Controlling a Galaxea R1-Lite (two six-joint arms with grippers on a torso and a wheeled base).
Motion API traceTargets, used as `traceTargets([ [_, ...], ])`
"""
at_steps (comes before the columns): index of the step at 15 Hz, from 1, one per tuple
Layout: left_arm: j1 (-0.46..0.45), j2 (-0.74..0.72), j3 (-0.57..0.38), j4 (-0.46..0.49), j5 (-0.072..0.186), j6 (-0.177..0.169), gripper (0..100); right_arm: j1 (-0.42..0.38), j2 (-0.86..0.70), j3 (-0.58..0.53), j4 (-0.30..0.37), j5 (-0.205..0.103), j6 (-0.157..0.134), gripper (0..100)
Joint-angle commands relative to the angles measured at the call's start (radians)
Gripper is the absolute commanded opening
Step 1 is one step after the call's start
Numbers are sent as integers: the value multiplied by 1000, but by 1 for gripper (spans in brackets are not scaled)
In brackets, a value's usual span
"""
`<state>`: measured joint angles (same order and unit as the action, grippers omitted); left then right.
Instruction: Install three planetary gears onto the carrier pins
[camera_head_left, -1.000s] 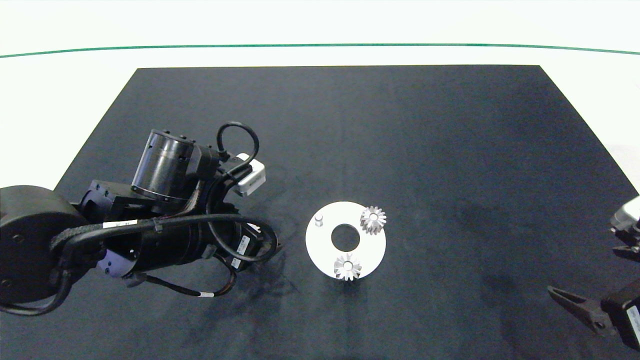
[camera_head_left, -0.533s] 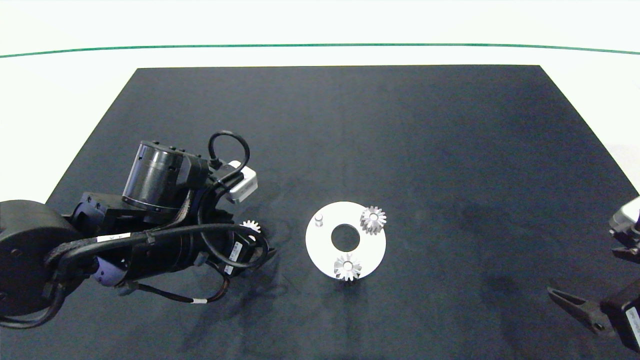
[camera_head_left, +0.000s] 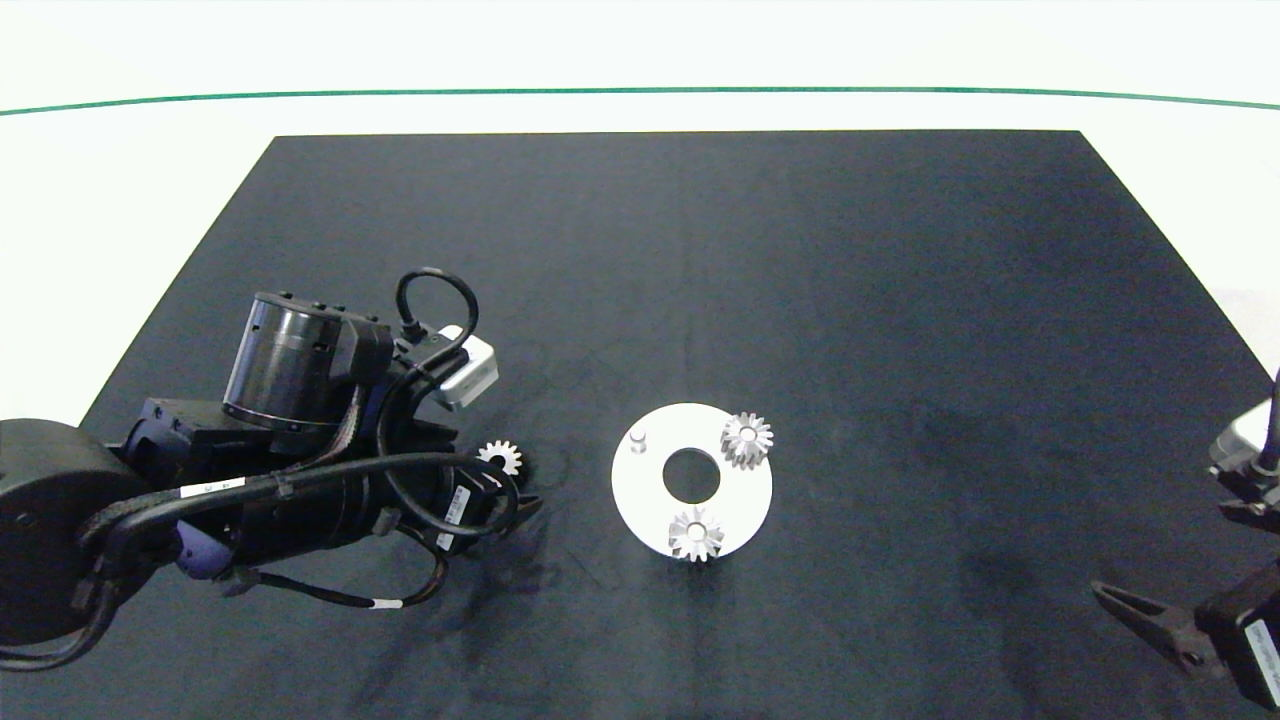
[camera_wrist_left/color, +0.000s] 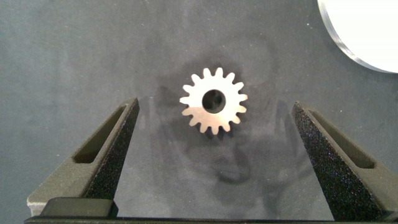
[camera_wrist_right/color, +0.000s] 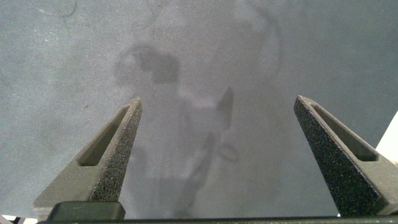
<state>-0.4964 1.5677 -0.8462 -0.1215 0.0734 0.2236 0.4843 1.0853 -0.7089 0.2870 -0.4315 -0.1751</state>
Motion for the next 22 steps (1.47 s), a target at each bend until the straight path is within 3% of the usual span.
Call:
traceTargets([
  [1, -5, 6, 12, -29, -1, -1, 100, -1, 1, 0, 1, -3, -1, 100],
  [4, -8, 15, 49, -106, -1, 0, 100, 0, 1, 2, 1, -3, -3, 100],
  [8, -8, 29, 52, -112, -1, 0, 97, 0, 1, 2, 1, -3, -3, 100],
  [22, -13, 45, 67, -145, -14, -1, 68, 0, 5, 5, 3, -3, -3, 100],
])
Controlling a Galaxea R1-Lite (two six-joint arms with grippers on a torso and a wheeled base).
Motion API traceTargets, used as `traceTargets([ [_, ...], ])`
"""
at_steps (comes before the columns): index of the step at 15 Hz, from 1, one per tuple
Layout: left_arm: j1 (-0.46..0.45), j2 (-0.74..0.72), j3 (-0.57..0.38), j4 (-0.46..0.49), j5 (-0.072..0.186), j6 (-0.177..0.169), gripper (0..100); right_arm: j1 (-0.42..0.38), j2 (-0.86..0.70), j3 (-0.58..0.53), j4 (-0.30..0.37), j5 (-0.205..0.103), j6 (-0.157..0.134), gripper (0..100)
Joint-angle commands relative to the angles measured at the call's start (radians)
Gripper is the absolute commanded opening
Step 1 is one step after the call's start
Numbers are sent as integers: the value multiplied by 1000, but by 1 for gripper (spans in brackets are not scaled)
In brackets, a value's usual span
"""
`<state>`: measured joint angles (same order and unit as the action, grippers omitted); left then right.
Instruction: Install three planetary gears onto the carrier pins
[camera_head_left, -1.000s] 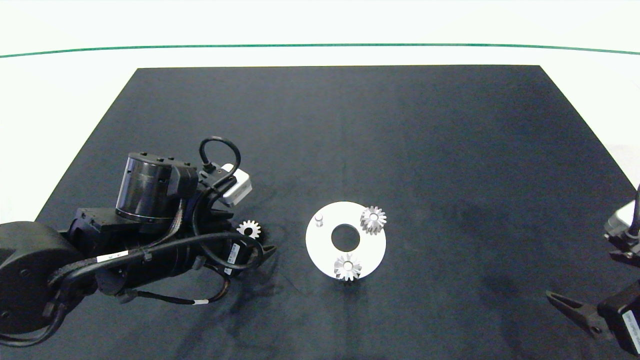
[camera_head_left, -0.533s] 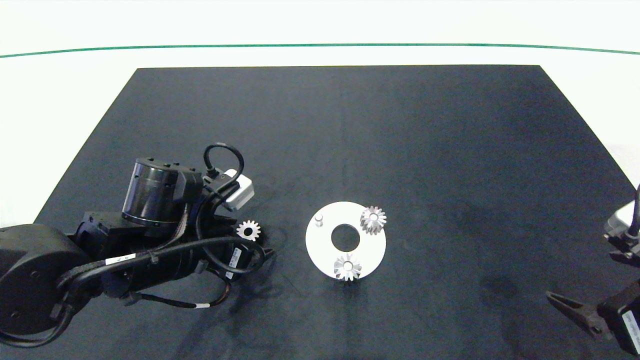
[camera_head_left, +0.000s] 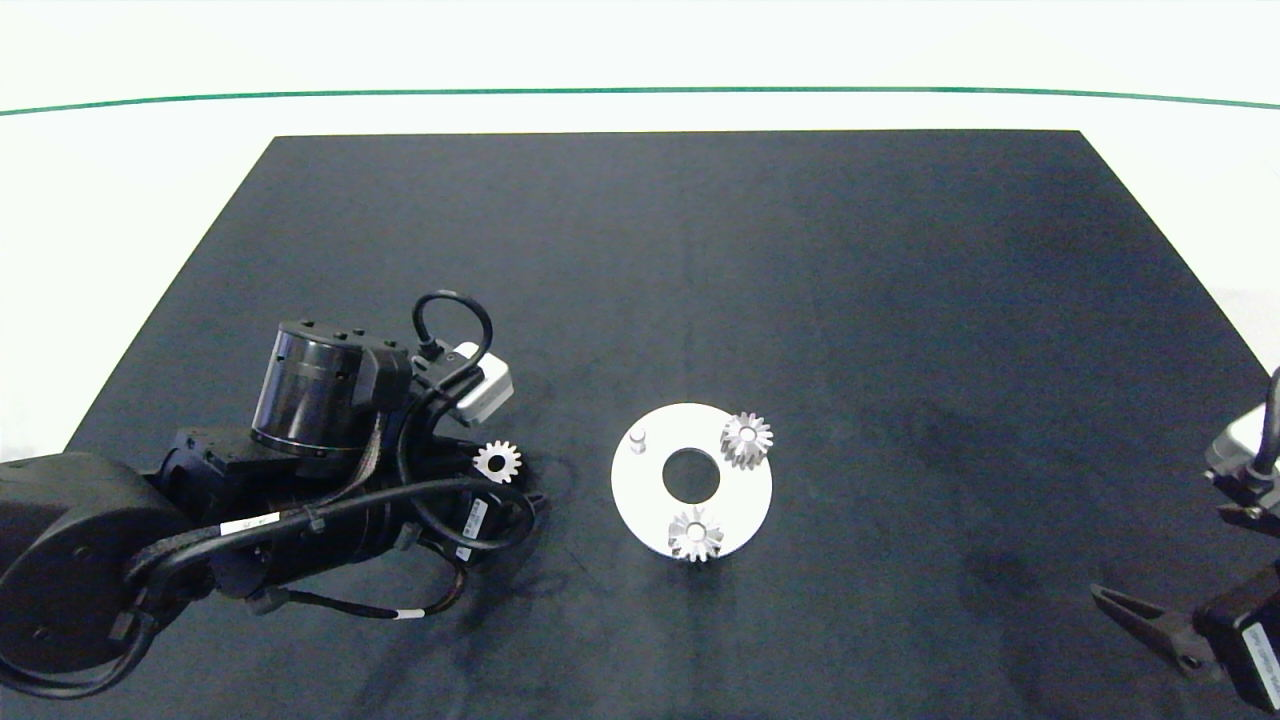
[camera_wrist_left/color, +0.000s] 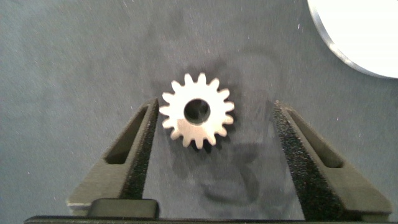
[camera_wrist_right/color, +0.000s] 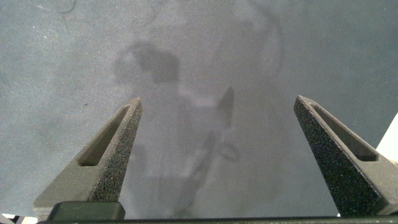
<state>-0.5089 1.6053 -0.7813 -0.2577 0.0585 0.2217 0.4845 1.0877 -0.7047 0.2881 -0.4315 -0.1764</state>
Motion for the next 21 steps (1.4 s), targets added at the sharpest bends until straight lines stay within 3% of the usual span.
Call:
traceTargets([
  [1, 0, 8, 4, -17, 1, 1, 67, 0, 5, 1, 0, -3, -2, 100],
  [7, 0, 21, 4, -28, 0, 1, 55, 0, 6, 4, 0, -3, -2, 100],
  [10, 1, 22, 10, -46, -22, 1, 49, 0, 6, 4, 0, -3, 0, 100],
  [21, 3, 24, 11, -48, -36, -1, 26, 0, 1, 2, 0, -3, -2, 100],
])
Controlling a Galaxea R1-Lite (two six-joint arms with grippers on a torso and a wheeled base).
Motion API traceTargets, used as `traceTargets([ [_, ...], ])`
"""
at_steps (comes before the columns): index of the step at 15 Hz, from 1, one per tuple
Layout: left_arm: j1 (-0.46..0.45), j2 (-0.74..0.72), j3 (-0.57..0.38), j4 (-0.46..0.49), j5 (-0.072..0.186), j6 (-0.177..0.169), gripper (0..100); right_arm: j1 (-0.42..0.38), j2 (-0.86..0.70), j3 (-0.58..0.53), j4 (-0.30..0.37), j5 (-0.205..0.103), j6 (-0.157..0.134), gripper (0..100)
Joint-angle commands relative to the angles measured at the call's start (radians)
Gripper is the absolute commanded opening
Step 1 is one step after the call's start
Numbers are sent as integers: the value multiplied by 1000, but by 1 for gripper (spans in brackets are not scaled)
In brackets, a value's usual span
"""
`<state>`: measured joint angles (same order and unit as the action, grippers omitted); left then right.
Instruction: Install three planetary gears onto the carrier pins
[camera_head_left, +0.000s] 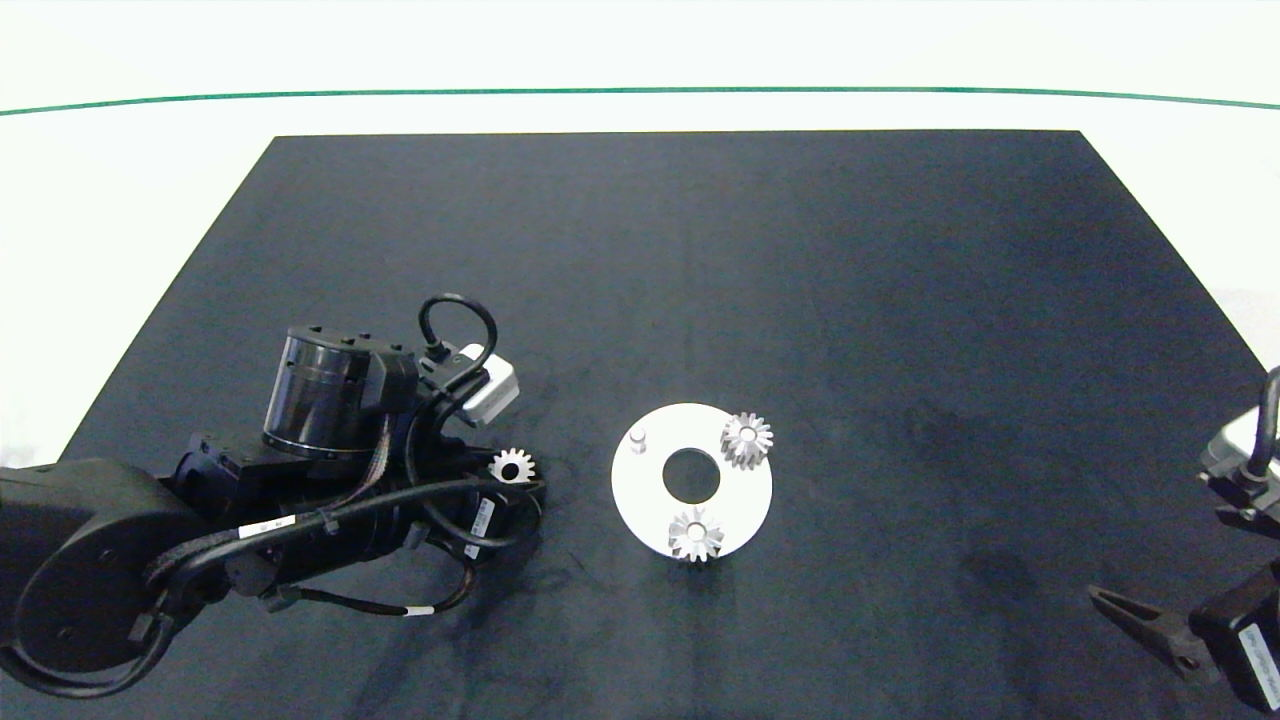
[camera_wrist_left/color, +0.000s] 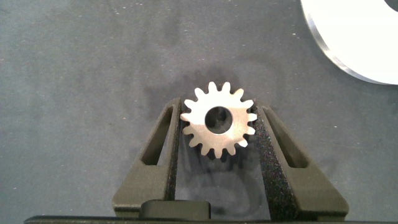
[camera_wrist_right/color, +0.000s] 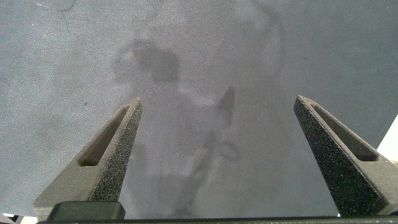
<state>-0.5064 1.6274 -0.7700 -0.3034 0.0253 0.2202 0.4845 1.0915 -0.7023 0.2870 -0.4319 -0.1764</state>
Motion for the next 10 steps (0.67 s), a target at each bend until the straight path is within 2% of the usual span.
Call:
traceTargets([
  [1, 0, 2, 3, -2, -2, 1, 25, 0, -4, 0, 1, -2, -2, 100],
  [10, -1, 2, 8, -3, -2, 1, 7, 0, -7, 0, 1, -4, -2, 100],
])
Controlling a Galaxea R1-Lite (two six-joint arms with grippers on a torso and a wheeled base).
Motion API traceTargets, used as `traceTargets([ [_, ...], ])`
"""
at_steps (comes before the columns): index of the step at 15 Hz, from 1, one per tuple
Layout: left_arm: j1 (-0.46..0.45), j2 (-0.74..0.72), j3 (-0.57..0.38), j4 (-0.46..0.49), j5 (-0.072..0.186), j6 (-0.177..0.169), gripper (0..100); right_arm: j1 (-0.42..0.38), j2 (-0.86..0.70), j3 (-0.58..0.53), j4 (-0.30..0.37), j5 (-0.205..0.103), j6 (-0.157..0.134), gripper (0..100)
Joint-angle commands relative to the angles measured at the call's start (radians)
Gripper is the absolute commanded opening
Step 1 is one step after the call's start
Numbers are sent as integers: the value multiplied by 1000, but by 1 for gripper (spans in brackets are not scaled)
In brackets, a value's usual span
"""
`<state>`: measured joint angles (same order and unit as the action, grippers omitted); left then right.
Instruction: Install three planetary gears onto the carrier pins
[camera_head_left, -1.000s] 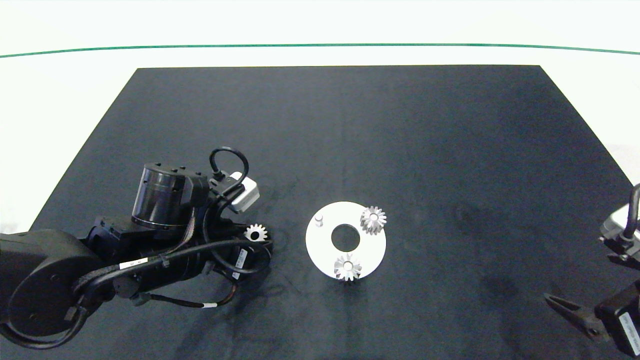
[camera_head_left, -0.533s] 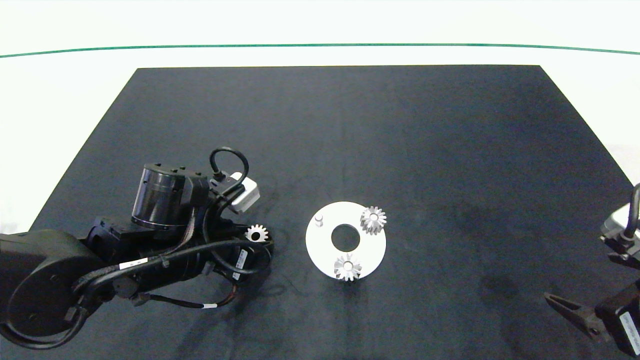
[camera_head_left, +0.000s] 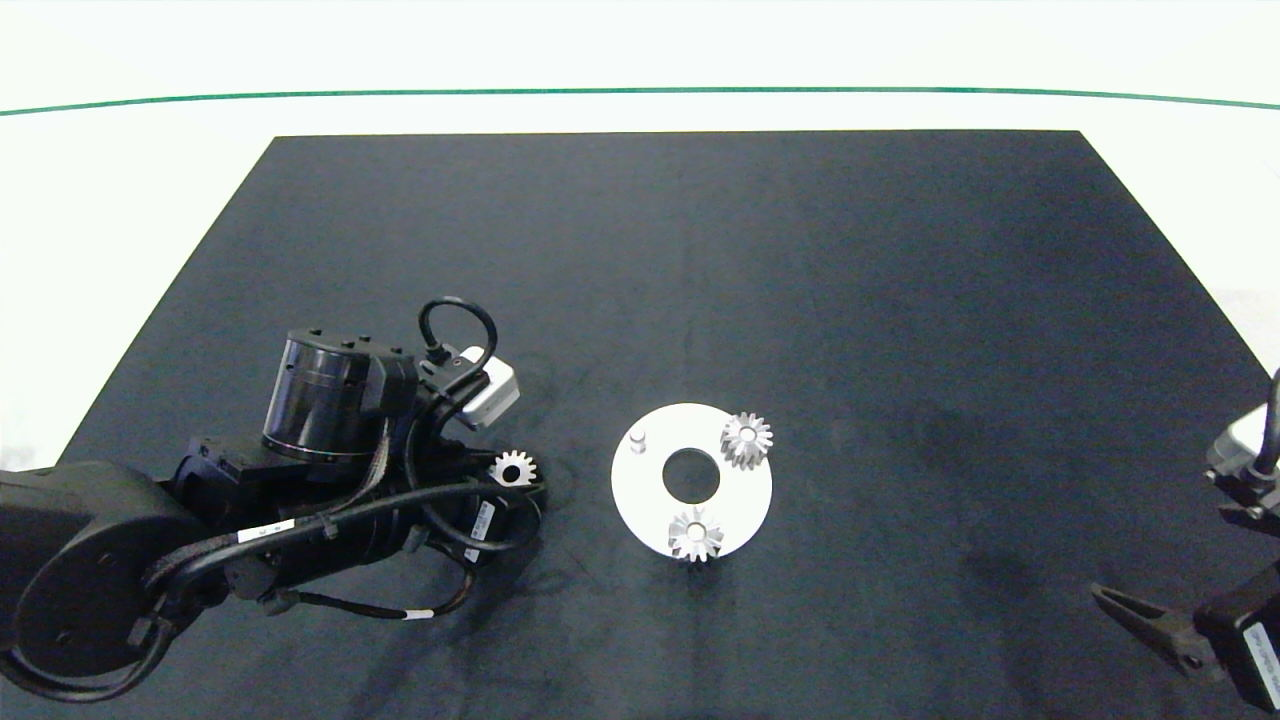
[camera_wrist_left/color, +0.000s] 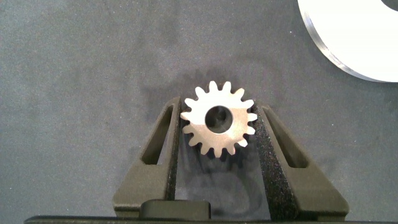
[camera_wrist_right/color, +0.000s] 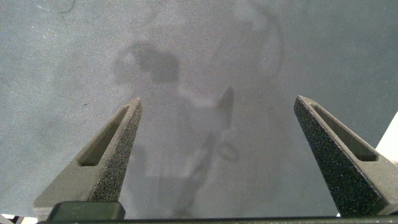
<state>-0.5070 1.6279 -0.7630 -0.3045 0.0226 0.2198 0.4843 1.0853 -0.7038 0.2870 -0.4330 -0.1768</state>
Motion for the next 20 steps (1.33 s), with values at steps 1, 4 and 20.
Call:
traceTargets([
  [1, 1, 0, -1, -1, 0, 1, 4, 0, -1, 1, 1, -3, -1, 100],
  [4, -1, -2, 1, -1, 0, 3, 0, 0, -1, 0, 1, -3, -1, 100],
  [20, -131, -8, -144, 13, 145, 33, 0, 17, -13, 0, 3, 0, -3, 100],
])
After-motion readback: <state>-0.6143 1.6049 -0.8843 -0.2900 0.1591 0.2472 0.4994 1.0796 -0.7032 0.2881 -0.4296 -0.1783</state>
